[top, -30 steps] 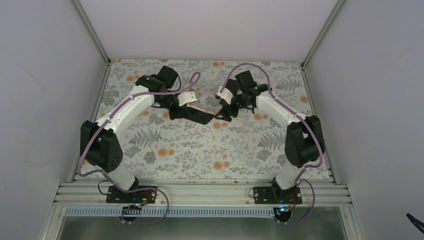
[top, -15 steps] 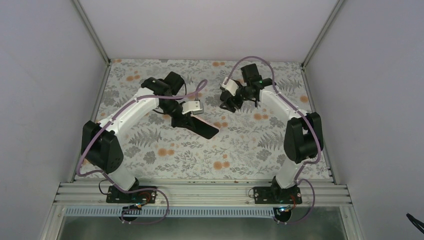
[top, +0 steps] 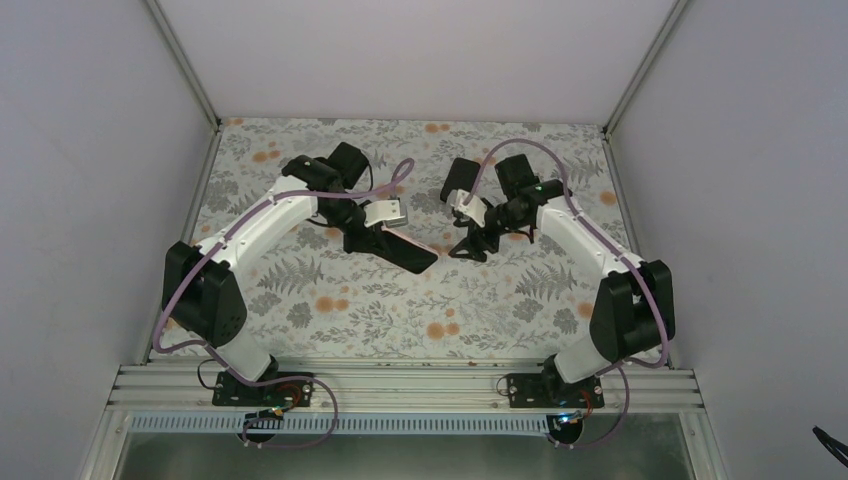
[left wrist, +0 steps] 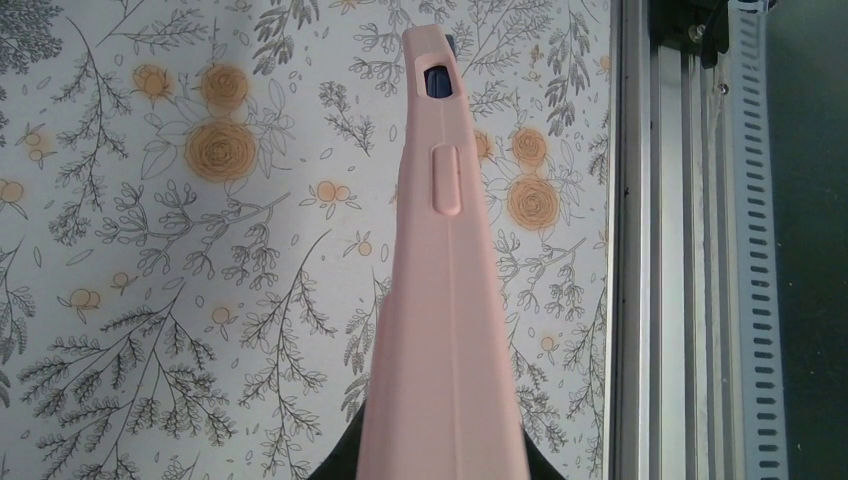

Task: Take the phone out of the phone case
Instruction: Remove the phone case from the phone.

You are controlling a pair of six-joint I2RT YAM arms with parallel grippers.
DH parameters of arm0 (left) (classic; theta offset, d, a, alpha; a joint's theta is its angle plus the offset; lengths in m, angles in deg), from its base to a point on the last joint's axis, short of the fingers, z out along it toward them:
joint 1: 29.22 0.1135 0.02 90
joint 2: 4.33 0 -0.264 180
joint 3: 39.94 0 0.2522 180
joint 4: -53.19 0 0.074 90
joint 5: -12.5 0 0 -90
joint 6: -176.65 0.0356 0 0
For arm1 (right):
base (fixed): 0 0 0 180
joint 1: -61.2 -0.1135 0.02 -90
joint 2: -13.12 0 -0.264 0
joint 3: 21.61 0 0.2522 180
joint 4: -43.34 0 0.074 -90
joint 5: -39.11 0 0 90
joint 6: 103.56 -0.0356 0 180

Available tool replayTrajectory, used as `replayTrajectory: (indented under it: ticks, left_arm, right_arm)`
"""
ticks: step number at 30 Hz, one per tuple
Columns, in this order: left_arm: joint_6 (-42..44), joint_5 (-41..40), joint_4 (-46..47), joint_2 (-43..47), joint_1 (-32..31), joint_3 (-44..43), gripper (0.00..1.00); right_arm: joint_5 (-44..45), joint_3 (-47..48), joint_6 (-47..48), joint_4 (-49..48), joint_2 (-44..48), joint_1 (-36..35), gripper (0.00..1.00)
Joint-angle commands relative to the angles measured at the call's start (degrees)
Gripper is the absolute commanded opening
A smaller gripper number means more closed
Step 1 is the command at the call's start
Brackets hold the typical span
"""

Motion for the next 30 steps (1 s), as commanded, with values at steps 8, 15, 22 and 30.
replayTrajectory:
  ticks: [8,15,22,30]
  left_arm:
    - [-0.7,4.3,1.3,-0.4,-0.4,-3.2,0.02]
    - [-0.7,4.3,1.4,-2.4,-1.3,-4.5,0.02]
    - [-0.9,3.8,1.5,-3.1,-1.4,-5.6,0.02]
    - [-0.6,4.7,1.3,-2.6,-1.5,-4.9,0.02]
  right_arm:
    - [-4.2,-3.7,-2.6,-3.5,0.6,-0.6,0.79]
    - [-4.8,-3.3,-2.6,-3.7,0.3,-0.6,0.77]
    - [-5.8,-2.7,-1.7,-2.6,-0.3,-0.7,0.76]
    - [-3.6,-2.7,-2.9,-4.9,-1.1,-0.7,0.75]
